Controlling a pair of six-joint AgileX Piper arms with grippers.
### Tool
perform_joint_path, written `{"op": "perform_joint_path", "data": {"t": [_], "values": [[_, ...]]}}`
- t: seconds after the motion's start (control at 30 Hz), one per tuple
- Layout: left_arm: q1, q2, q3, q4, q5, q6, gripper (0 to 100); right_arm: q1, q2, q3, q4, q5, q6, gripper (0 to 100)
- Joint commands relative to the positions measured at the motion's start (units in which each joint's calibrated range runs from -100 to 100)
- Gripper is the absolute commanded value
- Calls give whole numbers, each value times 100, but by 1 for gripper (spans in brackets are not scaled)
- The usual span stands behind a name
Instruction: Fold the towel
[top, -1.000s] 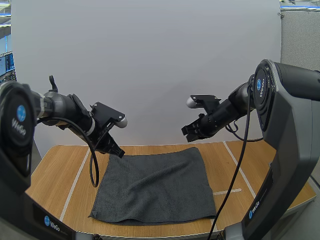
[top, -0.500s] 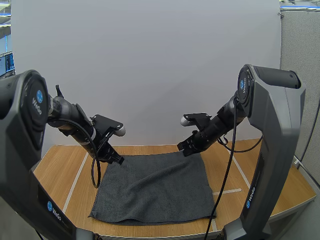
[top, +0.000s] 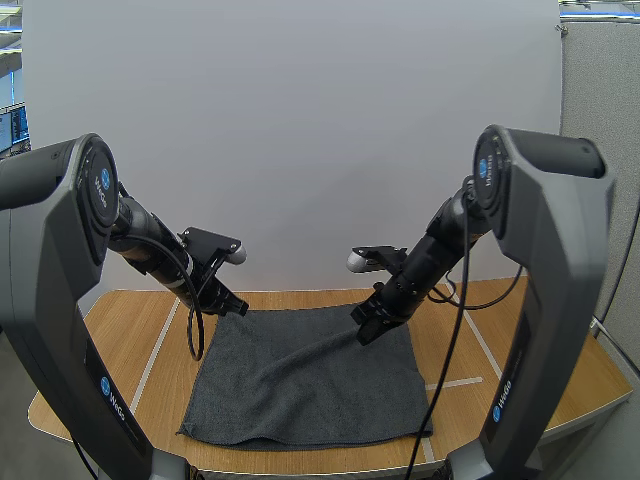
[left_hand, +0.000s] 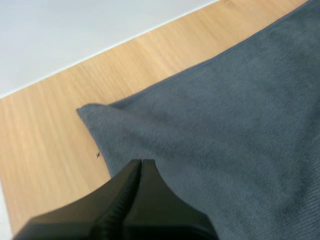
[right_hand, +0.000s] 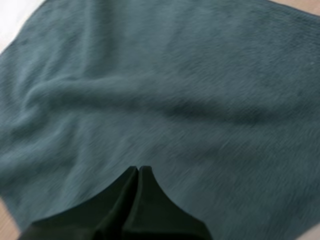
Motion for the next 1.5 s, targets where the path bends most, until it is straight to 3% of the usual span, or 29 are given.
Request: {"op": "perform_joint_path", "data": {"t": [0.0,0.13,0.3,0.57,0.67,1.47], "values": [[-4,524,-493,-494,452,302,0,-28,-806,694,-231,492,11,0],[-4,916,-698,-533,473,329,0,-28,-806,964,-231,492,11,0],[-21,1267,-891,-1102,617,874,0,-28,-806,1170,-231,492,11,0],[-352,1845,-1118,-1115,524,886,0,-28,-806,1567,-251,380,-203,0],[-403,1976,-1118,-1105,344,886,0,-28,-806,1713,-428,120,-215,0],[-391,2396,-1118,-820,-769,915,0,-36,-806,2264,-1465,-287,-171,0]]}}
